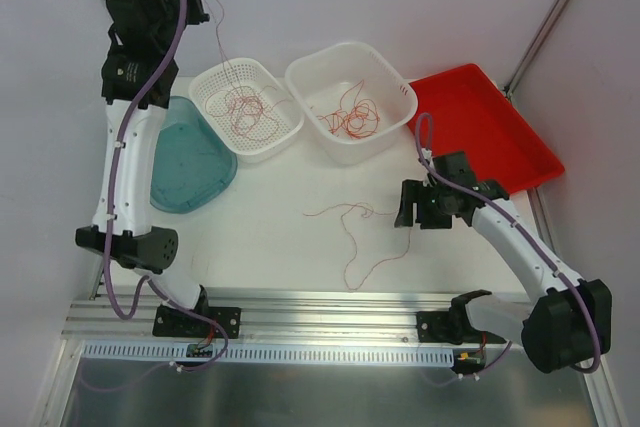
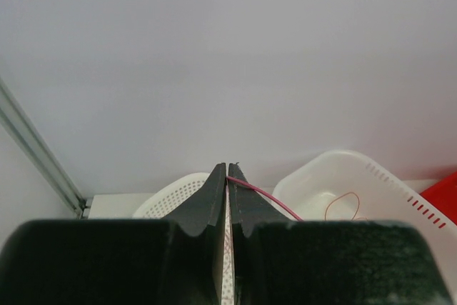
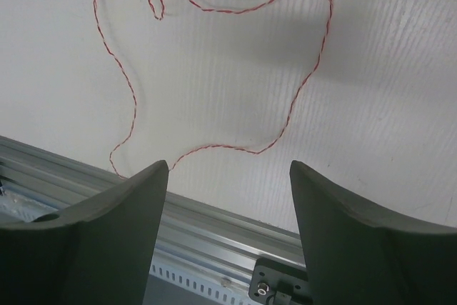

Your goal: Untangle the cables

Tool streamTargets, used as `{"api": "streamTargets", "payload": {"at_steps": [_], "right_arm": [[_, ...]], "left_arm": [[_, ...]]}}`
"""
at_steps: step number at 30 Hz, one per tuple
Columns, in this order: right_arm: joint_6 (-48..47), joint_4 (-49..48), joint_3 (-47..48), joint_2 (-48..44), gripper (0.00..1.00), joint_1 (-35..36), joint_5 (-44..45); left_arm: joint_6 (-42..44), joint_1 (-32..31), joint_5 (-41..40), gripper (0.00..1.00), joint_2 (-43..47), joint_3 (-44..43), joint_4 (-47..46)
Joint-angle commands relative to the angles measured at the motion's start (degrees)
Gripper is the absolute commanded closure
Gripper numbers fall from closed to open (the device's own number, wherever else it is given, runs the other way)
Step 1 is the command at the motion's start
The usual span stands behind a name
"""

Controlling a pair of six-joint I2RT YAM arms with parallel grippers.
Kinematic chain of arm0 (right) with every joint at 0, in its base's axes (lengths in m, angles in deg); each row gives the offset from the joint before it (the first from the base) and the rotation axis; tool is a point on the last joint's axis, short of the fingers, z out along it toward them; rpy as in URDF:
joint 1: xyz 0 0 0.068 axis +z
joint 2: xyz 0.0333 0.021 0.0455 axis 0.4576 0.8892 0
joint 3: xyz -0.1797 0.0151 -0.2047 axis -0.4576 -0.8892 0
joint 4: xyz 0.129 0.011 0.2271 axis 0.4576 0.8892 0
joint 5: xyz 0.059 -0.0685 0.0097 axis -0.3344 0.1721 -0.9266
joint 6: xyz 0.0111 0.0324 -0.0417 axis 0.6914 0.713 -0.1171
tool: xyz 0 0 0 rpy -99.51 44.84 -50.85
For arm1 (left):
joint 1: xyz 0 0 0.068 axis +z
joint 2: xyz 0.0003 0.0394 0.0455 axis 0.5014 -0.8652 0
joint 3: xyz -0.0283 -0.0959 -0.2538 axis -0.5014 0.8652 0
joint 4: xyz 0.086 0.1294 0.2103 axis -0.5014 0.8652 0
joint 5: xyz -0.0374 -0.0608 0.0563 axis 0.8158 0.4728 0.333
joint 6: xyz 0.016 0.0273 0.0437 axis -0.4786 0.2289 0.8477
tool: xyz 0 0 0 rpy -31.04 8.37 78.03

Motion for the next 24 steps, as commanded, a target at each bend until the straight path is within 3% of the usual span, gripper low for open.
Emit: {"api": "streamTargets", "payload": {"at_steps": [1,6,10,16,24], "right_arm": [[0.7,-2.01,-0.37,-2.16,0.27,0.55,-1.28],[0.0,-2.63,-0.28,-2.43,0.27,0.64,-1.28],[-0.7,-2.9,-0.02,-1.73,0.27,0.64,-1.46],[-1.06,-3.42,-0.1,0.29,0.27,0.72,-2.07],[-1.32,-2.99,0.78,2.93,0.27,1.95,-1.72]], "left_arm": [[1.83,1.17,2.57,1.0,-3.59,-3.67,-7.11],[2.8,2.66,4.86,1.0,-11.14,-2.89,-12.03],[1.57,4.33,8.98,1.0,-16.16,2.81,-19.05],[0.6,5.03,13.12,1.0,-23.99,8.0,-21.35],[-9.23,6.26,12.68,0.99,-29.0,17.75,-21.71]]}}
